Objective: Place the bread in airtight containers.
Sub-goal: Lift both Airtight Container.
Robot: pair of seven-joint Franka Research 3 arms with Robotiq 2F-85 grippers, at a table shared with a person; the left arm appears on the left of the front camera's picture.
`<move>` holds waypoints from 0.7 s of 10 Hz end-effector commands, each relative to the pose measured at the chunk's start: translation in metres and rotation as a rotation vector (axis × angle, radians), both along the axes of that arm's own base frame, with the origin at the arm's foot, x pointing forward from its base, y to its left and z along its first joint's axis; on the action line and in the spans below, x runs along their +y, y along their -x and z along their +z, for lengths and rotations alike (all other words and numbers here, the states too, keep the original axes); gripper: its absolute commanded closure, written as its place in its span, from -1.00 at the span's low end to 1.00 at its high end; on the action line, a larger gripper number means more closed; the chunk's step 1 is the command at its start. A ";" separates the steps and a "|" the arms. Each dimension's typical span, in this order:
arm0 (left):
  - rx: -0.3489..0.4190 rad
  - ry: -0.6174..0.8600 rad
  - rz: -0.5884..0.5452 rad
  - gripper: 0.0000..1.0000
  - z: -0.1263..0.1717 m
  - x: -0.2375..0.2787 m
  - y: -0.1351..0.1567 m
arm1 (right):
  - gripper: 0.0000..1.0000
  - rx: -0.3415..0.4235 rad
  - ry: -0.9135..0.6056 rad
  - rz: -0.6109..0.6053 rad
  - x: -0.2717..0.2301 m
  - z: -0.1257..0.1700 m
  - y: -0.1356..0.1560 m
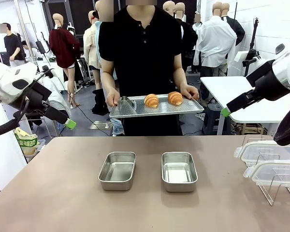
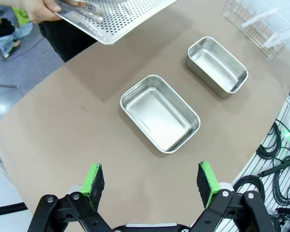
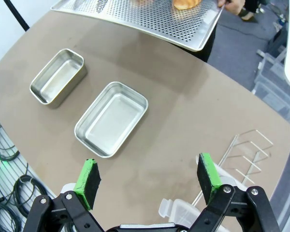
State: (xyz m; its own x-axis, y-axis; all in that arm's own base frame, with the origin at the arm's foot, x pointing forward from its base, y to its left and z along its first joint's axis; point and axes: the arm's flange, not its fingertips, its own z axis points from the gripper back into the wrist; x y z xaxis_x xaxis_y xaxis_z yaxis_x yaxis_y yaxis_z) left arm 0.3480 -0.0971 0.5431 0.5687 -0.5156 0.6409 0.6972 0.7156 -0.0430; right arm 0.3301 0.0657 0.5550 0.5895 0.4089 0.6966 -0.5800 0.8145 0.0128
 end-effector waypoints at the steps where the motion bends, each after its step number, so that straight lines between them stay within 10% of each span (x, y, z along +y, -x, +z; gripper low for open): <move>1: 0.002 0.000 -0.011 -1.00 0.001 0.003 0.001 | -1.00 0.002 -0.005 0.009 0.000 -0.001 0.000; 7: 0.002 0.000 -0.011 -1.00 0.001 0.003 0.001 | -1.00 0.002 -0.005 0.009 0.000 -0.001 0.000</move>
State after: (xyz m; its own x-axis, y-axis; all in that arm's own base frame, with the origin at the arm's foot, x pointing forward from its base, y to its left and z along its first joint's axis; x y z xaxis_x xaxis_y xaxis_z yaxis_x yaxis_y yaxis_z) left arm 0.3480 -0.0971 0.5431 0.5687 -0.5156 0.6409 0.6972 0.7156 -0.0430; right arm 0.3301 0.0657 0.5550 0.5895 0.4089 0.6966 -0.5801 0.8145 0.0128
